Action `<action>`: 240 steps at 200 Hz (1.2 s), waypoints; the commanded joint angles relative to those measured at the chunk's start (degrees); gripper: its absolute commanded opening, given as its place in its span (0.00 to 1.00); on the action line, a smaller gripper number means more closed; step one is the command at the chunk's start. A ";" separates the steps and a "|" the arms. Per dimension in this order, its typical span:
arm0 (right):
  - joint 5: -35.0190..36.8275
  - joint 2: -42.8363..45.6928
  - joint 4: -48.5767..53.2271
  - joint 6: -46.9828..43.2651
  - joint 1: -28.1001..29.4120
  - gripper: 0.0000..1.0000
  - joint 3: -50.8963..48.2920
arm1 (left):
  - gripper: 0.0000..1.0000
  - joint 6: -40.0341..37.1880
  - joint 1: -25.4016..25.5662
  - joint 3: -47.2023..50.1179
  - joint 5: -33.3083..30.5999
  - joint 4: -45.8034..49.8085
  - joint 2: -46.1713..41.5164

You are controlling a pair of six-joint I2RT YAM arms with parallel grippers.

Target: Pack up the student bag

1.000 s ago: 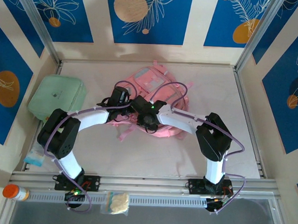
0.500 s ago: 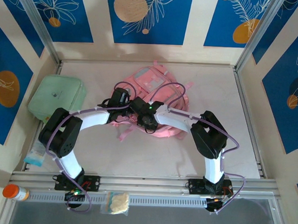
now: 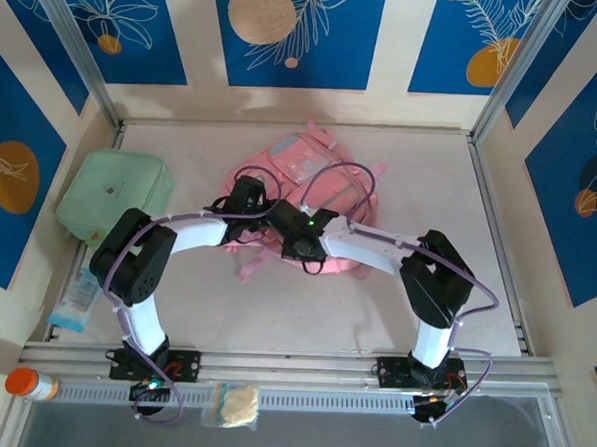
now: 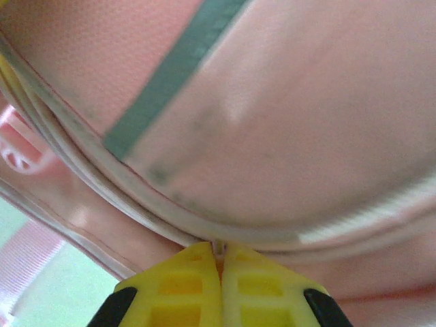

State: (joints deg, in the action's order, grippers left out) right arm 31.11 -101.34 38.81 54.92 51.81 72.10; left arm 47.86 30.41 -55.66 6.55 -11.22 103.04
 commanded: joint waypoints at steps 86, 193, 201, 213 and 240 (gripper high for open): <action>-13.85 14.02 -3.99 -21.29 -7.85 0.00 -11.26 | 0.55 6.11 1.06 4.31 -1.16 4.97 -8.87; -16.26 15.03 -9.09 -22.12 -9.91 0.00 -14.85 | 0.47 43.28 17.20 14.37 -13.24 -18.23 -8.05; -16.19 14.98 -9.34 -22.21 -9.81 0.00 -15.04 | 0.45 43.80 17.48 13.94 -14.03 -18.05 -7.53; -16.17 14.91 -9.88 -22.22 -9.80 0.00 -15.31 | 0.43 44.60 17.91 13.54 -15.61 -17.94 -7.06; -16.79 14.33 -10.90 -22.31 -9.75 0.00 -15.76 | 0.33 47.59 18.69 12.08 -18.34 -15.42 -6.10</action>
State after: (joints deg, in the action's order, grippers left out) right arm 17.50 -87.61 28.47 33.56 41.87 57.19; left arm 90.41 48.27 -41.67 -6.68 -26.63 95.29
